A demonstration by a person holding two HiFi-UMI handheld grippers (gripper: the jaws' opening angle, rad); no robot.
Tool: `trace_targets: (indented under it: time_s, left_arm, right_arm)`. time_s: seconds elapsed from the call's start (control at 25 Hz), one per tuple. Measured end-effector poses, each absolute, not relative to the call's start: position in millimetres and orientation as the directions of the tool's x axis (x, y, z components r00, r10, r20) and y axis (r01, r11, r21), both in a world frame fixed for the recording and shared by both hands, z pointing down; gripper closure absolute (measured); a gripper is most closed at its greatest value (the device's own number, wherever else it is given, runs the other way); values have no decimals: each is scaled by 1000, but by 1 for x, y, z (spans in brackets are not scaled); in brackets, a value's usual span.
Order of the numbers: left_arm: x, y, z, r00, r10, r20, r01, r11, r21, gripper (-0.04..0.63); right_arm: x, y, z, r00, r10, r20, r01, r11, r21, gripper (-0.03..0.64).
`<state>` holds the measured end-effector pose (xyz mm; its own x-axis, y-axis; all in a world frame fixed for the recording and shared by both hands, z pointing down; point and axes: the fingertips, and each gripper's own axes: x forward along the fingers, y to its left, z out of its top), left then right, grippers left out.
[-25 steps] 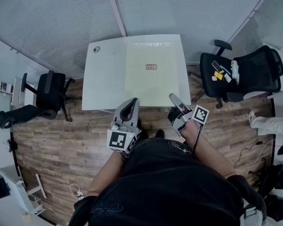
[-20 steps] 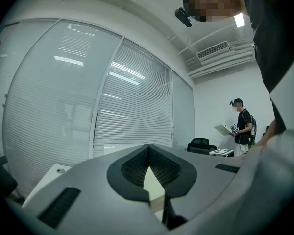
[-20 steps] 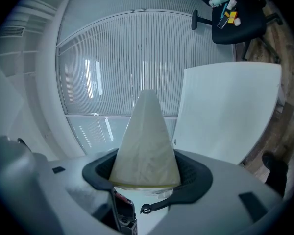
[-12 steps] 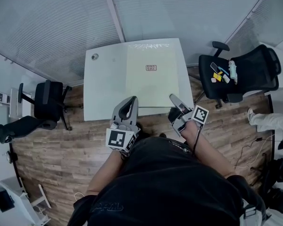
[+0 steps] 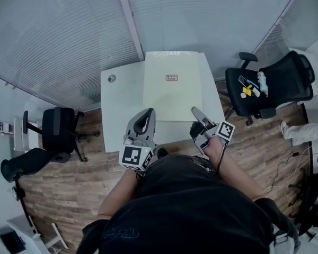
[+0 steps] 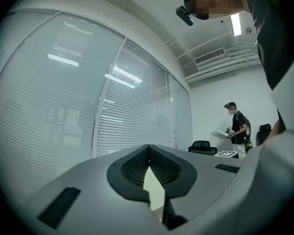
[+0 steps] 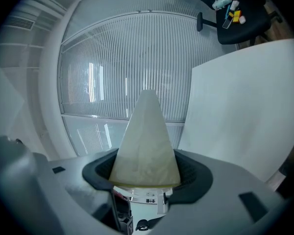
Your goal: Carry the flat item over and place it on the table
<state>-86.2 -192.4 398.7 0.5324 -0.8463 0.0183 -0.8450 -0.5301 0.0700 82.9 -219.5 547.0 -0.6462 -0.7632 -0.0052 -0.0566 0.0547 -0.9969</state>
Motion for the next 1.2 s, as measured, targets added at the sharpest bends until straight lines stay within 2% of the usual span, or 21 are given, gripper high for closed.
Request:
trace_targets:
  time_s: [0.44,1.2]
  left_arm:
    - [-133,-211,399,539,-842,6,-838,-536,102,583]
    - [-189,-209,422,477,-878,33,-869,-465,170,583]
  right_arm:
    - [37,-237,544,-634,-773,-24,-42,66,-997,327]
    - [-12,-236,570,-687,-724,56,-82,1,-997,327]
